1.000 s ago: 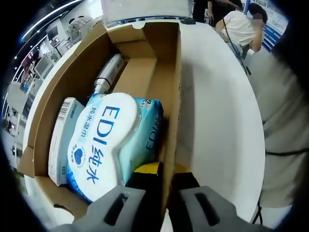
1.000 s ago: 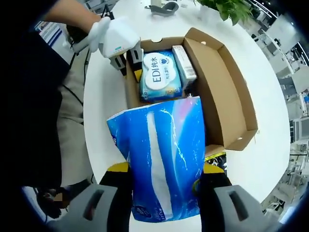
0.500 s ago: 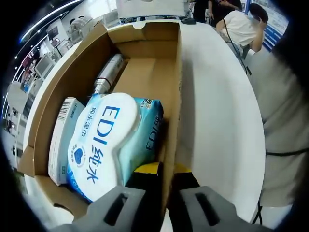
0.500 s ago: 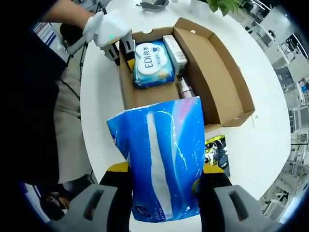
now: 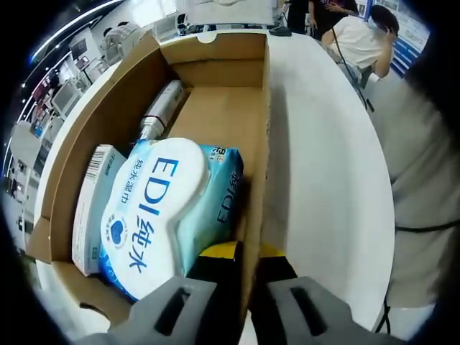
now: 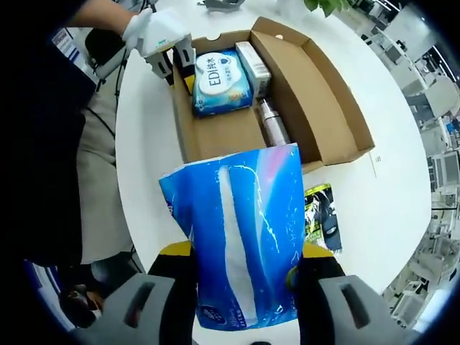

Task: Operate the shoe box by opening the lid, removing the specified soft item, and placing it in the target area until the item is outside and the box remains undamaged.

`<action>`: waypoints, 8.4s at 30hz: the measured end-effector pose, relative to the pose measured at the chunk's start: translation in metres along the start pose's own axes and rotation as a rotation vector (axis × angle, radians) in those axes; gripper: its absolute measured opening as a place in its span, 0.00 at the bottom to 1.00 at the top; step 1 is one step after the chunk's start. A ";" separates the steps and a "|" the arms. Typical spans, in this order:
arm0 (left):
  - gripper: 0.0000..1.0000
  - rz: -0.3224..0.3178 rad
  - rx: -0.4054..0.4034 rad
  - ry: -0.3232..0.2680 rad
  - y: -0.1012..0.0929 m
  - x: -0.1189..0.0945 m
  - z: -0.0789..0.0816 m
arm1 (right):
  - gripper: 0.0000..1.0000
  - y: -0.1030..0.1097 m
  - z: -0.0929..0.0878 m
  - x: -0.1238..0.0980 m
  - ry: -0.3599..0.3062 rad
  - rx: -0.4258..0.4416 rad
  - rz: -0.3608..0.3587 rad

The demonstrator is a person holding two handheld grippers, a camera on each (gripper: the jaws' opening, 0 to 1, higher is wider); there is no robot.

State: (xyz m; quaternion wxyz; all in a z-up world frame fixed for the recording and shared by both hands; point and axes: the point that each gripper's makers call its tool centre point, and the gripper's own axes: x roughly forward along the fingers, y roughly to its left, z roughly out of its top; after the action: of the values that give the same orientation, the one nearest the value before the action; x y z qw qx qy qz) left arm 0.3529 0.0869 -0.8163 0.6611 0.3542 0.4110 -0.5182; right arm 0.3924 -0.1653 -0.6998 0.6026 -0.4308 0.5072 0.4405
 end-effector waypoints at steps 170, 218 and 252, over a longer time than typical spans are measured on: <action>0.02 -0.011 -0.031 0.003 0.001 0.002 0.002 | 0.55 -0.124 -0.042 0.105 0.066 -0.107 0.037; 0.02 -0.011 -0.020 0.001 0.001 0.002 0.001 | 0.64 -0.118 -0.032 0.057 -0.059 -0.009 -0.171; 0.02 -0.009 -0.013 -0.010 0.001 0.002 0.002 | 0.59 -0.078 -0.024 -0.010 -0.332 0.323 -0.371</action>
State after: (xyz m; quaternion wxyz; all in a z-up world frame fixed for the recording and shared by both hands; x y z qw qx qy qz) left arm 0.3542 0.0850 -0.8171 0.6631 0.3455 0.4127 -0.5202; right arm 0.4614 -0.2077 -0.6870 0.8082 -0.3369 0.3778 0.3010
